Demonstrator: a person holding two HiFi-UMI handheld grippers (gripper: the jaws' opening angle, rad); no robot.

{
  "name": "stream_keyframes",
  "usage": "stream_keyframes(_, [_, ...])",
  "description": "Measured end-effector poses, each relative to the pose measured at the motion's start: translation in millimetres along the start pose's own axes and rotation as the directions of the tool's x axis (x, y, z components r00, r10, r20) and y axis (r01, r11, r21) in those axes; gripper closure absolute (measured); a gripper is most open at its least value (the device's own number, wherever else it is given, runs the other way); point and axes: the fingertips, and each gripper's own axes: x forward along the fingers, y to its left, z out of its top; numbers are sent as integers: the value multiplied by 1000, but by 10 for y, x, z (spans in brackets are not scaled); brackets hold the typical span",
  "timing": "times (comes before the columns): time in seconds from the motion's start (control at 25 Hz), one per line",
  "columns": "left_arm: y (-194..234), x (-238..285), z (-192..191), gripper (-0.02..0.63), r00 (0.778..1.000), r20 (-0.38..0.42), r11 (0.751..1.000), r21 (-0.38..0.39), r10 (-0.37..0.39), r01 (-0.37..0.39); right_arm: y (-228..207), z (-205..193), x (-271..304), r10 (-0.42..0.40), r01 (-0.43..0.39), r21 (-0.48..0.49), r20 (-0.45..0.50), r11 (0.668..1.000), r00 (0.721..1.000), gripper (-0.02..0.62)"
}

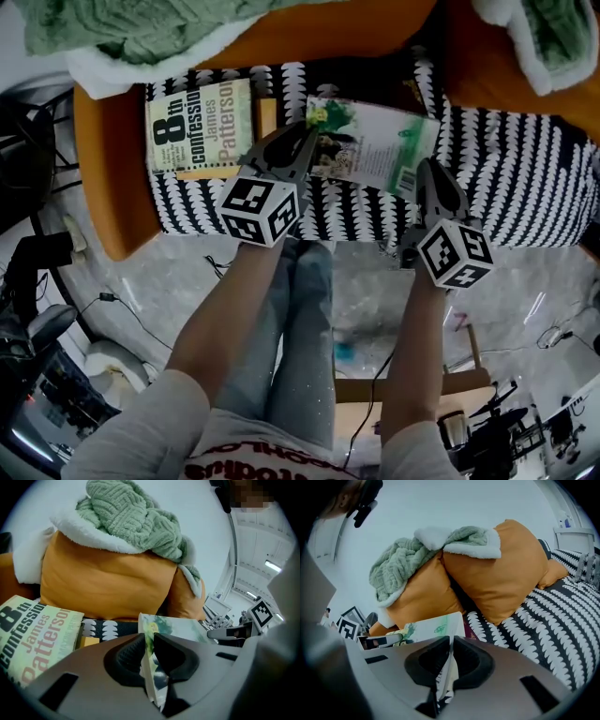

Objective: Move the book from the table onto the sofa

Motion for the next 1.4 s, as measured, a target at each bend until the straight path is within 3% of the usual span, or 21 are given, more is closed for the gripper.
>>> stream_keyframes(0.6, [155,218,-227,540,998,-56,1000,0,15,-15,-174,-134,345,-59,59,-22,-23,998,998,545])
stream_keyframes(0.84, [172,258,-263,538,998,-59,999,28,35,-33,-248,-265,408,-127,127,-12,-62,992,990,545])
stream_keyframes(1.24, [203,294,-253,538,997,-80,1000,31,7,-4,-277,-324,440,-159,151,-106,-77,983,984,544])
stream_keyframes(1.4, [323,230,-149,555,997,-51,998,40,52,-50,-332,-311,398,-202,192,-130,-71,973,977,546])
